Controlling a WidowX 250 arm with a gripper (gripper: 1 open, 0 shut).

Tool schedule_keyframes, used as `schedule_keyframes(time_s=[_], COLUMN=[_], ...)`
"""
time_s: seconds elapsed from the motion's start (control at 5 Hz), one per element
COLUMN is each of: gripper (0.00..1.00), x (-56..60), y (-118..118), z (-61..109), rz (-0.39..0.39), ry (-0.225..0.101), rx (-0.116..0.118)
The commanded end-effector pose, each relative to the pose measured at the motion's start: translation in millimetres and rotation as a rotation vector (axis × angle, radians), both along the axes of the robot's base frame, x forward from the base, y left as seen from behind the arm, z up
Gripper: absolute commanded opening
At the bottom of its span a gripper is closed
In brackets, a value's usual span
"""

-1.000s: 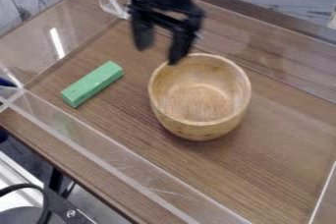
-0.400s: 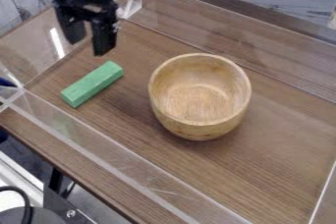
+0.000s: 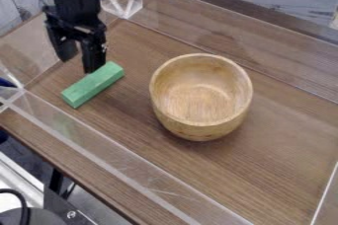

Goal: Put the green block in the brown bowl

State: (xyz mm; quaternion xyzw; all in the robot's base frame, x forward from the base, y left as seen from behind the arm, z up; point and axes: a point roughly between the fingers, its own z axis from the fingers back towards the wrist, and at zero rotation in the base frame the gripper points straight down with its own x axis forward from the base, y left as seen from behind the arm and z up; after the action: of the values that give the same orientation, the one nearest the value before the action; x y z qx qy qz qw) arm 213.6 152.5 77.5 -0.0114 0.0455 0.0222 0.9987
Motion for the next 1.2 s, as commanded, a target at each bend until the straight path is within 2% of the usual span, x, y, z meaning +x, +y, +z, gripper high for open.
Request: schedule_keyframes(time_s=[0.0, 0.2, 0.6, 1.0], gripper=[1.0, 1.0, 1.0, 1.0], x=[3.2, 3.9, 5.5, 4.8], y=[7.4, 7.7, 7.7, 2.0], z=[-1.3, -14.0, -25.6, -9.8], rz=[0.003, -0.004, 0.001, 0.004], ry=[-0.024, -0.016, -0.019, -0.039], rx=[0.016, 0.01, -0.01, -0.028])
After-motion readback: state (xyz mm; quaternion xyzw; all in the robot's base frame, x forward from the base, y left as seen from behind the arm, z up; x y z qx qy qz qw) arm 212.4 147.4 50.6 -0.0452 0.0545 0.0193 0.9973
